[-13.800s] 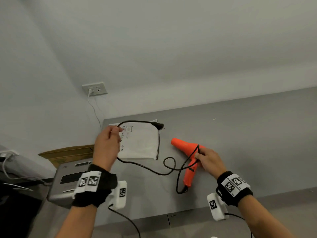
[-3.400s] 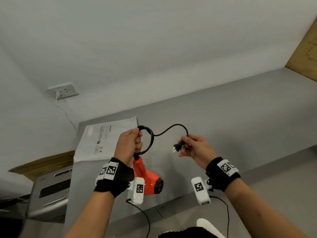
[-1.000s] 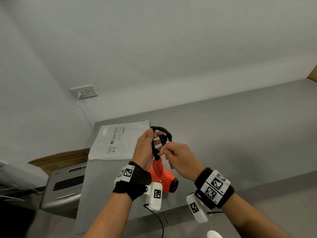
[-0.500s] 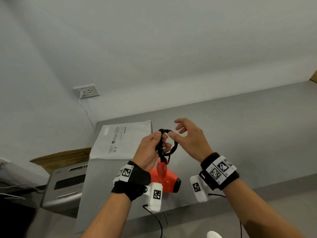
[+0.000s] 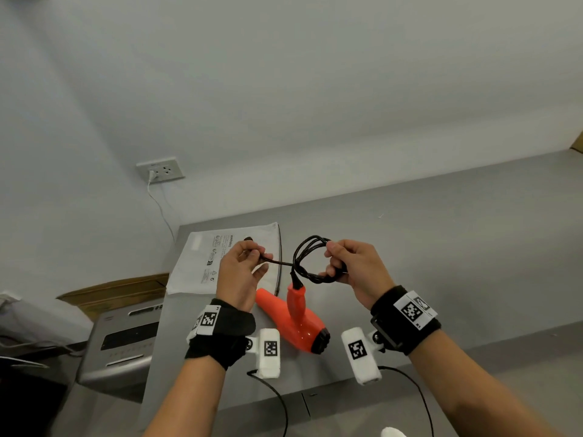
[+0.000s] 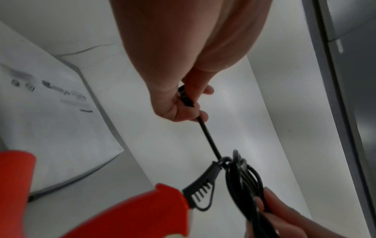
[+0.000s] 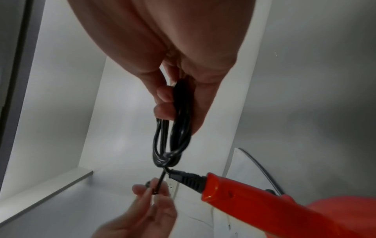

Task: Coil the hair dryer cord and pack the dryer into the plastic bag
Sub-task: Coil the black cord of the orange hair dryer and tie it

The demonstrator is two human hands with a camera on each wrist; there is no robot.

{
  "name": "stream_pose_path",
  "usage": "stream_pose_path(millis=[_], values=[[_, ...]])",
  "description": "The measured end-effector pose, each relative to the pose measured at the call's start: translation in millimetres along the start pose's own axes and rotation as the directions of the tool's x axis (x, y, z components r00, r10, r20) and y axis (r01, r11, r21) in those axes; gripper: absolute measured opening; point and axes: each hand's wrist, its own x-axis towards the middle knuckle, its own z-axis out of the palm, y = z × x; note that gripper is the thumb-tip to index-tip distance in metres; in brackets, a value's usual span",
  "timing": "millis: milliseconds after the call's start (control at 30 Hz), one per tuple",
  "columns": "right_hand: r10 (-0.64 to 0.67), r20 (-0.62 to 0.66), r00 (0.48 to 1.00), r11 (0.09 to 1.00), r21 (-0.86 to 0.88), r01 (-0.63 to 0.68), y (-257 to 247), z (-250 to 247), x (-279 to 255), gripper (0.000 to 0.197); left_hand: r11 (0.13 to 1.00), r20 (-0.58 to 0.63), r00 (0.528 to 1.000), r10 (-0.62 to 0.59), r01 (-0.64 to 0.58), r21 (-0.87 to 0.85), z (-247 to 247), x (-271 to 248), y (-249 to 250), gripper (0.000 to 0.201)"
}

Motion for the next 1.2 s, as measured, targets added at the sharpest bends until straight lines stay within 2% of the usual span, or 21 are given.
stream_pose_path(millis=[100, 167, 200, 267, 367, 433, 500, 567, 633, 700, 767, 800, 867, 933, 1000, 1100, 1200], values=[[-0.003, -0.067, 0.998, 0.997, -0.075, -0.003, 2, 1, 1, 0.021, 0.980, 0.046, 0.990, 0.131, -0.136, 0.147, 5, -4, 0, 0.024], [-0.030, -0.087, 0.996, 0.988, -0.156, 0.017, 2, 2, 1, 0.022, 0.940, 0.134, 0.972, 0.192, -0.222, 0.258, 8, -8, 4, 0.031], [-0.055, -0.087, 0.995, 0.980, -0.195, 0.037, 1, 4, 2, 0.022, 0.916, 0.185, 0.963, 0.195, -0.247, 0.317, 11, -11, 8, 0.032], [-0.117, -0.080, 0.990, 0.957, -0.274, 0.091, -2, 6, 2, 0.022, 0.850, 0.269, 0.950, 0.159, -0.270, 0.452, 16, -16, 18, 0.021], [-0.221, -0.061, 0.973, 0.900, -0.399, 0.179, -9, 11, 1, 0.022, 0.699, 0.332, 0.934, 0.133, -0.326, 0.637, 22, -20, 23, 0.005], [-0.281, -0.045, 0.959, 0.856, -0.463, 0.229, -12, 14, 1, 0.022, 0.569, 0.354, 0.926, 0.130, -0.362, 0.738, 24, -20, 20, 0.009], [-0.342, -0.024, 0.939, 0.808, -0.517, 0.282, -13, 16, 0, 0.021, 0.541, 0.370, 0.926, 0.077, -0.350, 0.764, 27, -20, 16, 0.013], [-0.384, 0.018, 0.923, 0.779, -0.530, 0.334, -15, 18, -4, 0.018, 0.546, 0.354, 0.933, 0.065, -0.330, 0.770, 31, -20, 14, 0.025], [-0.388, 0.077, 0.918, 0.767, -0.526, 0.368, -14, 22, -9, 0.015, 0.571, 0.270, 0.954, 0.132, -0.295, 0.766, 39, -21, 12, 0.037], [-0.371, 0.106, 0.922, 0.774, -0.513, 0.371, -11, 26, -12, 0.013, 0.656, 0.176, 0.968, 0.178, -0.250, 0.712, 48, -25, 9, 0.035], [-0.361, 0.103, 0.927, 0.787, -0.500, 0.362, -8, 24, -12, 0.013, 0.787, 0.104, 0.988, 0.115, -0.155, 0.597, 54, -29, 6, 0.026], [-0.363, 0.104, 0.926, 0.786, -0.501, 0.364, -7, 21, -12, 0.013, 0.842, 0.108, 0.993, 0.045, -0.096, 0.531, 55, -30, 4, 0.031], [-0.360, 0.126, 0.924, 0.787, -0.492, 0.373, -6, 16, -15, 0.014, 0.877, 0.200, 0.978, -0.057, -0.047, 0.479, 54, -27, 1, 0.039], [-0.355, 0.144, 0.924, 0.798, -0.468, 0.380, -7, 15, -18, 0.012, 0.898, 0.297, 0.951, -0.081, -0.060, 0.436, 52, -23, 2, 0.036], [-0.352, 0.129, 0.927, 0.808, -0.459, 0.370, -7, 15, -18, 0.007, 0.950, 0.333, 0.937, -0.101, -0.008, 0.311, 52, -20, 4, 0.032], [-0.298, 0.092, 0.950, 0.859, -0.408, 0.309, -5, 13, -17, 0.006, 0.987, 0.319, 0.938, -0.136, 0.101, 0.122, 52, -18, 5, 0.031], [-0.228, 0.095, 0.969, 0.889, -0.387, 0.247, -1, 8, -20, 0.008, 0.991, 0.225, 0.965, -0.134, 0.129, 0.038, 52, -15, 1, 0.030]])
